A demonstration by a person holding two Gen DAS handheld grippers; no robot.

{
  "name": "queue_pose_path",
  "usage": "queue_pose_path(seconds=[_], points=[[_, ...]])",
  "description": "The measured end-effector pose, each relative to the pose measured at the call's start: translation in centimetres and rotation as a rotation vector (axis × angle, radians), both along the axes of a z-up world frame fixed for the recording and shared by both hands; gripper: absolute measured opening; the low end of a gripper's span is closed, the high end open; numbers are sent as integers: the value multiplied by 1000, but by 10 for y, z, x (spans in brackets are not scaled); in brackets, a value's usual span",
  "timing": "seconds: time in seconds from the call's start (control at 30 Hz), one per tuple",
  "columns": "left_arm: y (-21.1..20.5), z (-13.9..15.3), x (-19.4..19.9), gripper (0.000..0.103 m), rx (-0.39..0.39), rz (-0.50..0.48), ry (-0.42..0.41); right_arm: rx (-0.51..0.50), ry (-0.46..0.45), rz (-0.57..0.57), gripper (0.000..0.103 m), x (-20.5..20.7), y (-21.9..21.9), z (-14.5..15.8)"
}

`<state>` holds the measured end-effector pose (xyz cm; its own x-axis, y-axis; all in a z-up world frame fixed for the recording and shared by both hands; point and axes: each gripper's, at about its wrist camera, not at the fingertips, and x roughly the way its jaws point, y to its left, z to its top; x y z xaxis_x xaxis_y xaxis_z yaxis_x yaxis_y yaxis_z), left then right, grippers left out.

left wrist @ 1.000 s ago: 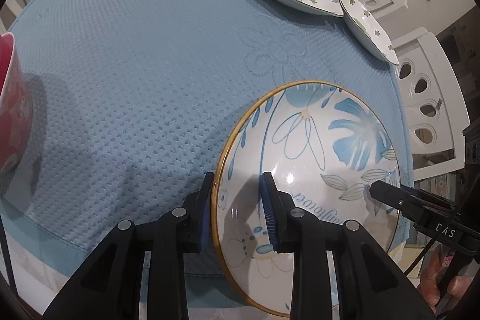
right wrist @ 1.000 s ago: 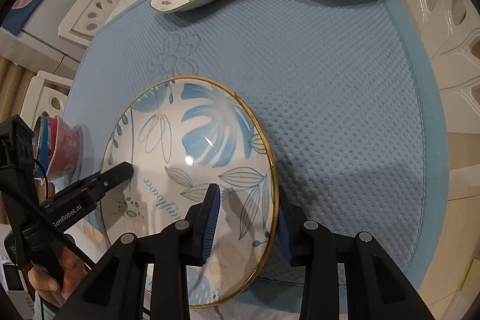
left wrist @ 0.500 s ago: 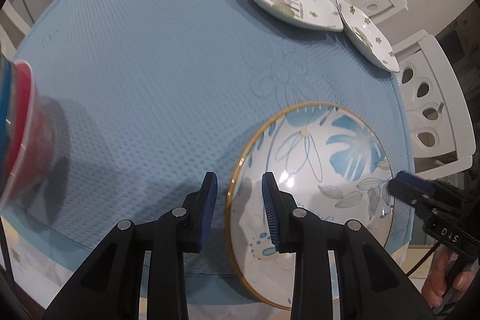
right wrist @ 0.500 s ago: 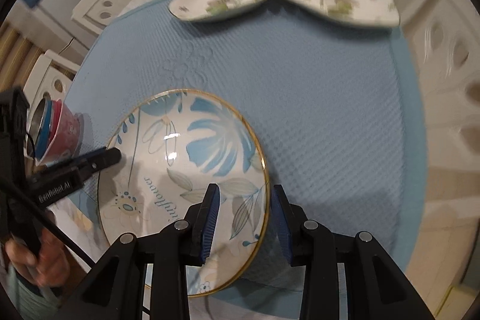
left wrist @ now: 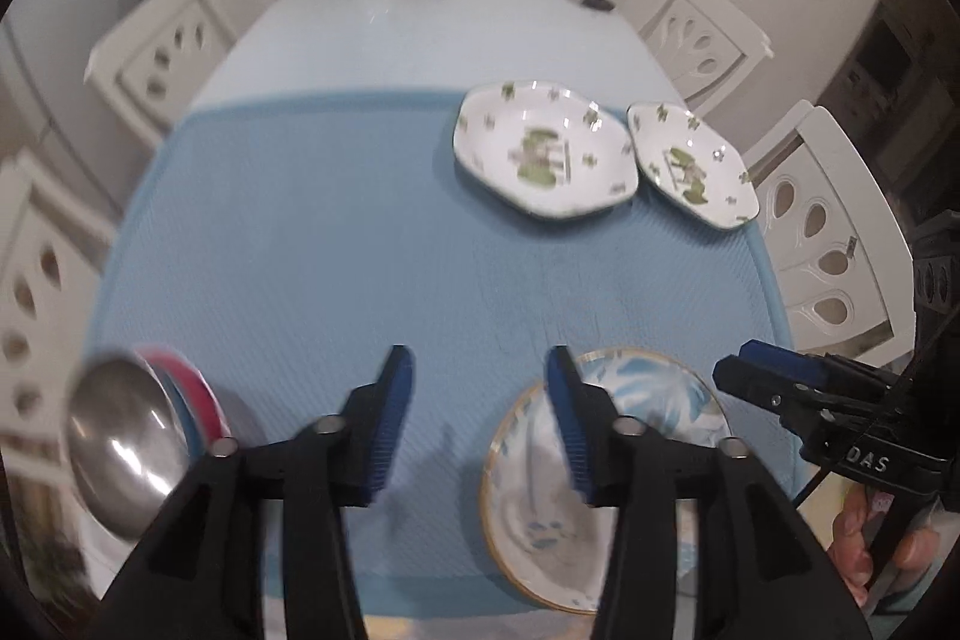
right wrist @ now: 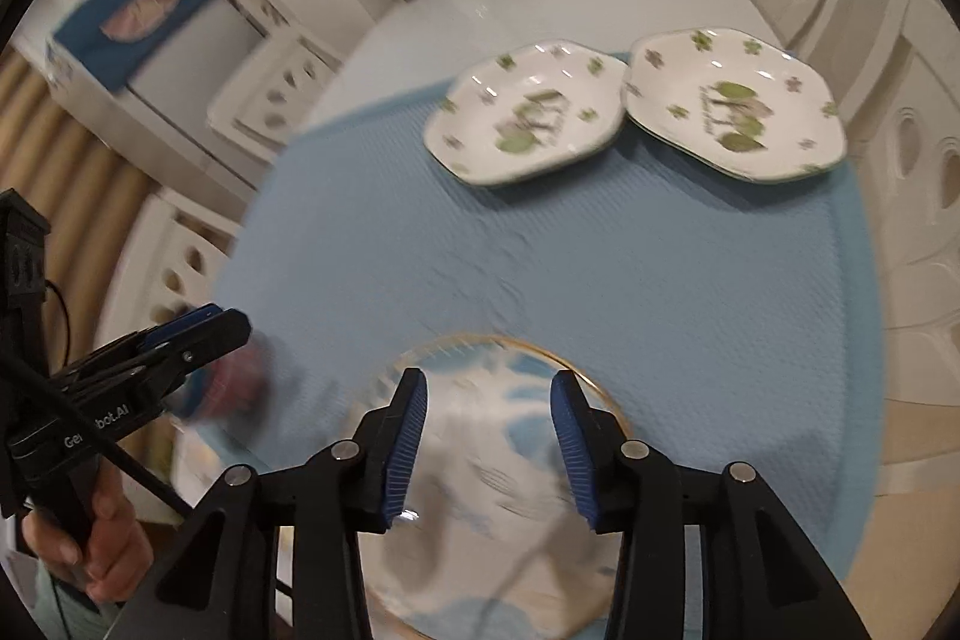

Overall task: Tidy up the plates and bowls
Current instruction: 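Open both grippers and release the blue-leaf plate on the mat, then move both grippers to the larger green-tree plate and grasp its rim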

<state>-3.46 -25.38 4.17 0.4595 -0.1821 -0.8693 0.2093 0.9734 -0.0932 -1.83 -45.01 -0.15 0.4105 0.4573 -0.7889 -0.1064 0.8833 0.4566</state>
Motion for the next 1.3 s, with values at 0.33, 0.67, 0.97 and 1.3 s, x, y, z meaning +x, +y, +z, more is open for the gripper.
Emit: queue_pose_path(seconds=[0.33, 0.67, 0.97, 1.3], points=[[0, 42, 76, 65, 38, -155, -130, 61, -46, -116, 66, 39, 8, 32], [-21, -10, 191, 65, -8, -281, 49, 51, 30, -316, 69, 109, 0, 11], [-41, -106, 272, 63, -84, -335, 256, 90, 194, -445, 69, 161, -17, -57], [-62, -130, 296, 55, -127, -375, 337, 61, 204, -430, 42, 186, -23, -93]])
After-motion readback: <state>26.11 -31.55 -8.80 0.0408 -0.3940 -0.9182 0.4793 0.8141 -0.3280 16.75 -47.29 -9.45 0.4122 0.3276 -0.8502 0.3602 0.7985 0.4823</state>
